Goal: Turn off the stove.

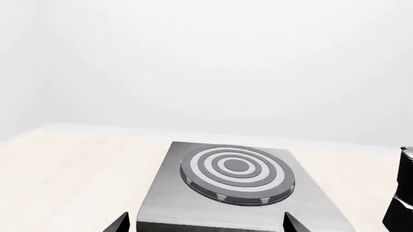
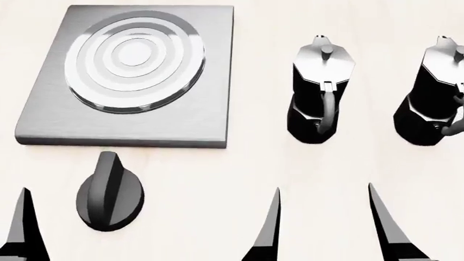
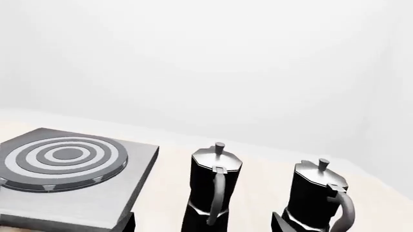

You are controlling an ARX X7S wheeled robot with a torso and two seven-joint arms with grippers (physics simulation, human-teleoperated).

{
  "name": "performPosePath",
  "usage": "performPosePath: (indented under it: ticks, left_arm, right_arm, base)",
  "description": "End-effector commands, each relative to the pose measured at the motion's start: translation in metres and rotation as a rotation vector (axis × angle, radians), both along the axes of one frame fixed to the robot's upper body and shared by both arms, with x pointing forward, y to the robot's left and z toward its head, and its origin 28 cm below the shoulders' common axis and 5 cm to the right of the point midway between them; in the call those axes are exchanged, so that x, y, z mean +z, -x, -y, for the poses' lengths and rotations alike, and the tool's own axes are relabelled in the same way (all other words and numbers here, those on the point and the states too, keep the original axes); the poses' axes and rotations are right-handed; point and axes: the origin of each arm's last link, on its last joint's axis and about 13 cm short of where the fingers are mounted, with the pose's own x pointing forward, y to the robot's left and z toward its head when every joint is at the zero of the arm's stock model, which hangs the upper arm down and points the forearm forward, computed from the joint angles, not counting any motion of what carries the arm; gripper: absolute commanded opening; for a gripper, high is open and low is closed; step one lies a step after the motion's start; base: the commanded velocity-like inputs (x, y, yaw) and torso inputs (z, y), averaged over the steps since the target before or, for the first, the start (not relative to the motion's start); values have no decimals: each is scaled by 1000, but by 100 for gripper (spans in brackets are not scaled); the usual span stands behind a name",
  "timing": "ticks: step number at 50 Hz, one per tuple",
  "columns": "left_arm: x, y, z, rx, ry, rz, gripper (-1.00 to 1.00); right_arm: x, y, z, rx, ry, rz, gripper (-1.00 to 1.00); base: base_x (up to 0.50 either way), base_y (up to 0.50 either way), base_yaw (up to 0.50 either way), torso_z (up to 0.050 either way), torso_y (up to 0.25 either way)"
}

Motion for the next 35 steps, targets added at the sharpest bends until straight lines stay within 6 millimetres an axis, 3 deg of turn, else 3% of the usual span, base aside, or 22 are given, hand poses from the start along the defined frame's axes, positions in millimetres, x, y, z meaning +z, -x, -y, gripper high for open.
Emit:
performPosePath:
  ticks: [1,22,35]
  left_arm:
    - [0,0,0,-1,-1,-2,100]
    - [-2,1,1,-10,-2,-3,100]
    - [-1,5,3,-34,14,-1,100]
  right_arm:
    - [0,0,0,2,-1,1,100]
    - [0,0,0,3,0,2,100]
    - [0,0,0,3,-1,-1,100]
  base:
    - [0,0,0,0,-137]
    - [0,0,0,0,-135]
    - [0,0,0,0,-8]
